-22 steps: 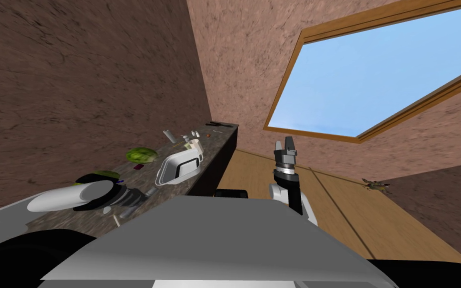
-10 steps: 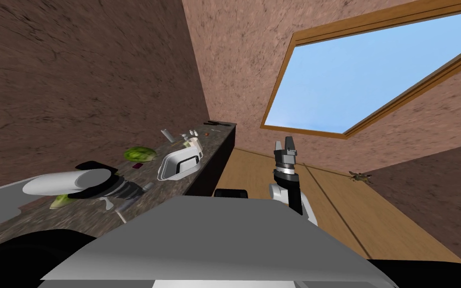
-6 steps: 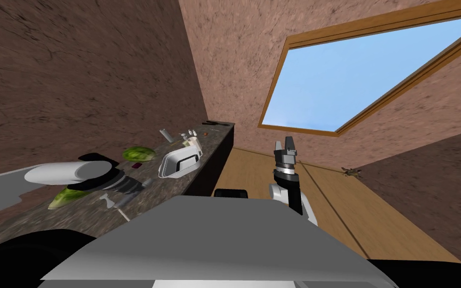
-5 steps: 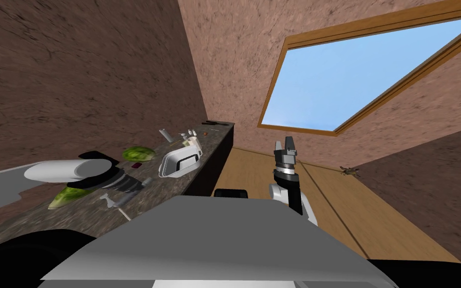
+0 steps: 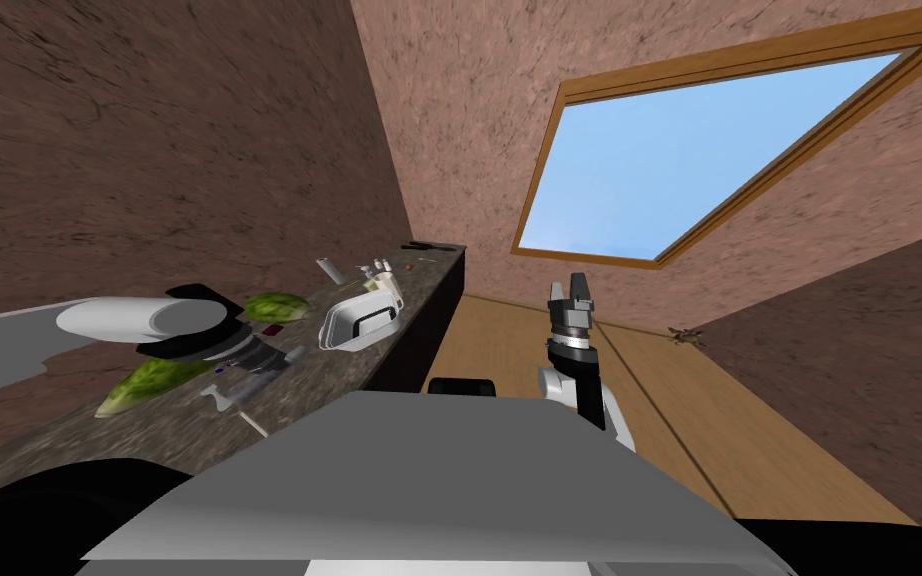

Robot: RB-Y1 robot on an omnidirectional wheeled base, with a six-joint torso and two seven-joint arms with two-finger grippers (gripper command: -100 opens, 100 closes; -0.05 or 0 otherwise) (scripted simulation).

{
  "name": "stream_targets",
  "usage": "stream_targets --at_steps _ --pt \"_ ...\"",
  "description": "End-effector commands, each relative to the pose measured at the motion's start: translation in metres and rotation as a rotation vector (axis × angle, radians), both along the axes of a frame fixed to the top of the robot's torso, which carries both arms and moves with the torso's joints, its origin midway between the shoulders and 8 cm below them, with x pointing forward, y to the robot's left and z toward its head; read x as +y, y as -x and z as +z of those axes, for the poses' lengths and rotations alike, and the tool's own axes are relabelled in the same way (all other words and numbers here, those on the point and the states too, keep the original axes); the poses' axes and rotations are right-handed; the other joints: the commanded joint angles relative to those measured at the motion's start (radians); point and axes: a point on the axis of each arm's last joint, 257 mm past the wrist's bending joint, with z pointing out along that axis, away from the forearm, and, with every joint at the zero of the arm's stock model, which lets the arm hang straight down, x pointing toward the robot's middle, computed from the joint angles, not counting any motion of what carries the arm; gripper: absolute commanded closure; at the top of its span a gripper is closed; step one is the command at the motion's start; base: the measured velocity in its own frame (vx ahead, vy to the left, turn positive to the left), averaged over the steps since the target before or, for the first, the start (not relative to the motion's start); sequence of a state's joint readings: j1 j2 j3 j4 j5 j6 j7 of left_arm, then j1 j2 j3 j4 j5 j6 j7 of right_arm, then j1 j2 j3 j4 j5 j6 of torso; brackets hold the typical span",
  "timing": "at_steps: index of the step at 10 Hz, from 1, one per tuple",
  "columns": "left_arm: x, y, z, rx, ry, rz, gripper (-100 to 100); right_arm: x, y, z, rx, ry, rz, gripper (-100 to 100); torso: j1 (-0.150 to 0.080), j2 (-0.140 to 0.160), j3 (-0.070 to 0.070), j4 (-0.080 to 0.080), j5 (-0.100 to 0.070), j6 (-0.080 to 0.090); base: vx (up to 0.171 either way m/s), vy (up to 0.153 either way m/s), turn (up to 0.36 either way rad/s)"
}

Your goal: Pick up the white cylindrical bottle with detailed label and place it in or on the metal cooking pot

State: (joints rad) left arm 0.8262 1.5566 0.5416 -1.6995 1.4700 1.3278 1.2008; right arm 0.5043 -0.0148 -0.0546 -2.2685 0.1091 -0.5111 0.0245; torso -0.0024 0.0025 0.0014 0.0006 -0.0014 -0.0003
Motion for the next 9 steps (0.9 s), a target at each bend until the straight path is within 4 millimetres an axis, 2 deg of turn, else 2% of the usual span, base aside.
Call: stream_targets --at_steps 1,4,9 --pt "-0.008 -0.01 0.014 0.004 0.001 0.012 100 0.0 0.0 0.0 0.0 0.0 0.0 0 0.0 0.0 0.0 0.0 0.0 0.0 -0.022 -0.01 -0.033" --pt "-0.029 -0.028 0.035 -0.003 0.021 0.009 100 0.0 0.0 0.0 0.0 0.0 0.0 0 -0.001 -0.004 -0.002 -0.001 0.0 0.0 0.031 -0.018 0.02" --pt "-0.067 -0.045 0.059 -0.01 0.069 -0.035 100 0.0 0.0 0.0 0.0 0.0 0.0 0 0.0 -0.013 -0.008 -0.003 0.001 0.001 0.132 -0.012 0.06"
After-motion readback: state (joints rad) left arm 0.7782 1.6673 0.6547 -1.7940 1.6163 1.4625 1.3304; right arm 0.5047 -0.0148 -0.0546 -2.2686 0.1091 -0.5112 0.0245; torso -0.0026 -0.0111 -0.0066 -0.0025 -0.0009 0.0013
